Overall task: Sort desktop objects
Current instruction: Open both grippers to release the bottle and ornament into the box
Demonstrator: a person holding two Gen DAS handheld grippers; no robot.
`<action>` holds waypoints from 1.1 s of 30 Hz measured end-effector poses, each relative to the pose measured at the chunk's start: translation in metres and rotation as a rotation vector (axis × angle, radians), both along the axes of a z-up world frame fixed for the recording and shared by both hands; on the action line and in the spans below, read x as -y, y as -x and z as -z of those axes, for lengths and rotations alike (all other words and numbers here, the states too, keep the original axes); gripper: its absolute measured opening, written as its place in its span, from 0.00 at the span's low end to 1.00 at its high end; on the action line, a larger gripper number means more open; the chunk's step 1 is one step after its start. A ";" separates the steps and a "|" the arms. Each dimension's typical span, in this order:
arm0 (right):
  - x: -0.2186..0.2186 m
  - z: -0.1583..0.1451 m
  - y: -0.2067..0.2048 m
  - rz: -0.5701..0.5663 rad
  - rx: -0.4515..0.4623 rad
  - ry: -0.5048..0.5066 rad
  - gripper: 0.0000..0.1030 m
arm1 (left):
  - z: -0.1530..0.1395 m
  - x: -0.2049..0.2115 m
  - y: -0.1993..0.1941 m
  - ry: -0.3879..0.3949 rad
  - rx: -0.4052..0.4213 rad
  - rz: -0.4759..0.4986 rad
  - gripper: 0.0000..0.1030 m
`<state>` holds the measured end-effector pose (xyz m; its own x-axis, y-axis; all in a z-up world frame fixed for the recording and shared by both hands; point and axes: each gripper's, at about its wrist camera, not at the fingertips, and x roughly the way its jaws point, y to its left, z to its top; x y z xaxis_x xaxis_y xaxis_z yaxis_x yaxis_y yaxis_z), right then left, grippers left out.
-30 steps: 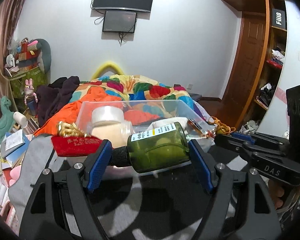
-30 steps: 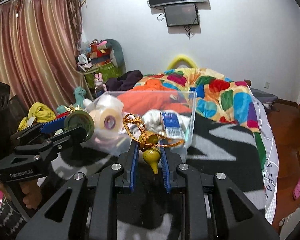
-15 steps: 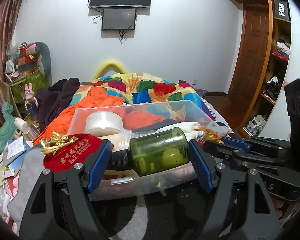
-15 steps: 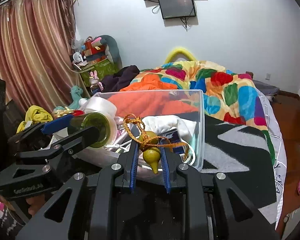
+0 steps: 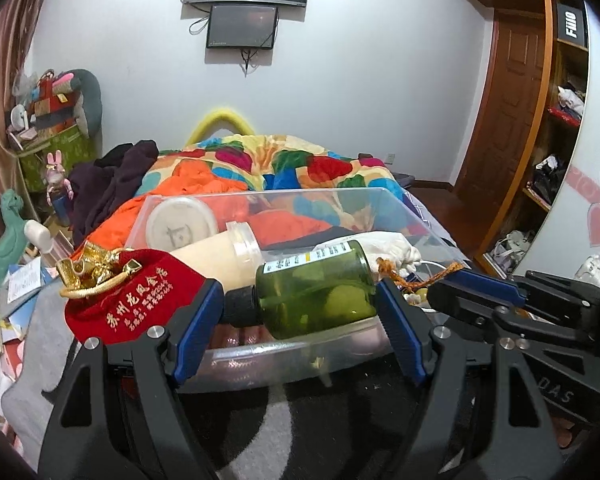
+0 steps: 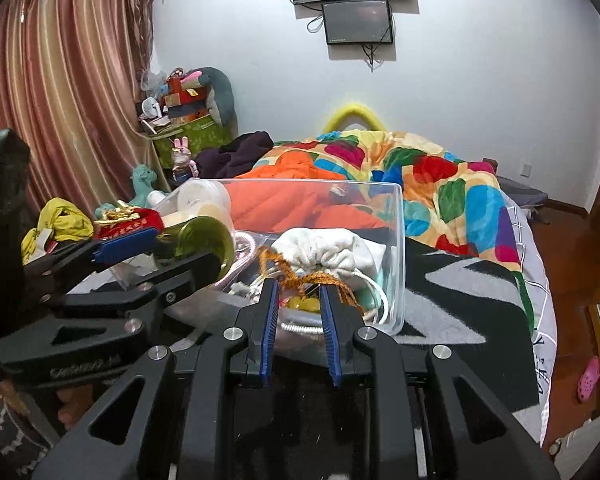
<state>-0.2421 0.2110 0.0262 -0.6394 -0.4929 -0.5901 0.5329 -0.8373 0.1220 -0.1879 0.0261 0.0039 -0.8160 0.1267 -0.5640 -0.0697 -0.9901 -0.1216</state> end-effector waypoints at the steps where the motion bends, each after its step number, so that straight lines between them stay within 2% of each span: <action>1: -0.001 -0.001 -0.002 0.000 0.000 0.001 0.18 | 0.000 0.000 -0.001 -0.004 0.003 0.001 0.75; 5: -0.007 -0.003 -0.008 -0.020 0.018 0.032 0.18 | -0.003 0.001 -0.008 -0.034 0.008 0.030 0.75; 16: -0.013 -0.005 -0.024 0.000 0.000 0.027 0.19 | -0.019 -0.011 -0.034 0.012 -0.051 0.043 0.75; 19: -0.013 -0.007 -0.030 0.013 -0.018 0.018 0.27 | -0.022 -0.011 -0.041 0.027 -0.067 0.030 0.75; 21: -0.014 -0.009 -0.037 0.032 -0.053 0.010 0.39 | -0.024 -0.010 -0.046 0.029 -0.076 0.018 0.76; 24: -0.015 -0.015 -0.050 0.041 -0.098 -0.001 0.47 | -0.026 -0.007 -0.054 0.031 -0.086 -0.001 0.77; 26: -0.015 -0.020 -0.058 0.047 -0.126 -0.007 0.51 | -0.027 -0.005 -0.060 0.035 -0.092 -0.018 0.80; 30: -0.016 -0.029 -0.079 0.068 -0.197 -0.019 0.71 | -0.029 -0.003 -0.075 0.048 -0.115 -0.059 0.88; 33: -0.014 -0.033 -0.092 0.087 -0.248 -0.041 0.79 | -0.033 -0.001 -0.088 0.056 -0.138 -0.083 0.89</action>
<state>-0.1504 0.2252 0.0592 -0.8058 -0.4086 -0.4286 0.4680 -0.8829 -0.0382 -0.0996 0.0270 0.0365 -0.8924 0.0274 -0.4504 0.0000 -0.9982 -0.0607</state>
